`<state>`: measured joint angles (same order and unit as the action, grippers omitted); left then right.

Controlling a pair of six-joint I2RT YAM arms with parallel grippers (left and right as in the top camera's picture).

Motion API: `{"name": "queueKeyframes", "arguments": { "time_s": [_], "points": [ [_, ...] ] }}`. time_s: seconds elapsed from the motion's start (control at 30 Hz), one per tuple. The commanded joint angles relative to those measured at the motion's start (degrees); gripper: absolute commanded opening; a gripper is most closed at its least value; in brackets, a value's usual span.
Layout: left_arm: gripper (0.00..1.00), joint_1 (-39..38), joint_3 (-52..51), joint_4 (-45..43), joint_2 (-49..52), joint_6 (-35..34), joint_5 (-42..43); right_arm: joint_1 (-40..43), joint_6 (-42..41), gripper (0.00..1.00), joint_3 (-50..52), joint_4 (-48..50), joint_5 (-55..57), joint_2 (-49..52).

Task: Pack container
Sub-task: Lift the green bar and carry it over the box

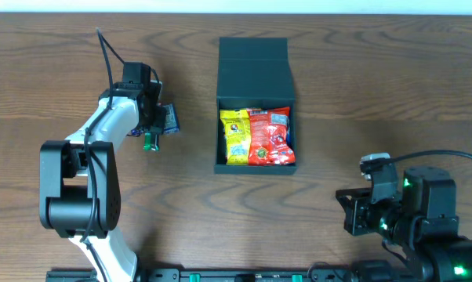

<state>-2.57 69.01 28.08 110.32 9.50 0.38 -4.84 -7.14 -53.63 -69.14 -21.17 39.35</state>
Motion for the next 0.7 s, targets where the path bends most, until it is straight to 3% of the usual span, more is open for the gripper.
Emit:
{"name": "queueKeyframes", "arguments": {
  "time_s": [0.0, 0.5, 0.67],
  "points": [
    [0.55, 0.11, -0.35, 0.42, 2.47, 0.66, 1.18, 0.31, 0.55, 0.04, 0.09, 0.20, 0.00, -0.09],
    [0.48, -0.04, -0.35, 0.66, 2.82, -0.63, 5.42, 0.31, 0.52, 0.04, 0.09, 0.35, -0.02, -0.09],
    [0.40, -0.04, -0.35, 1.01, 2.82, -2.32, 5.01, 0.31, 0.55, 0.04, 0.09, 0.35, 0.00, -0.09]
  ]
}}
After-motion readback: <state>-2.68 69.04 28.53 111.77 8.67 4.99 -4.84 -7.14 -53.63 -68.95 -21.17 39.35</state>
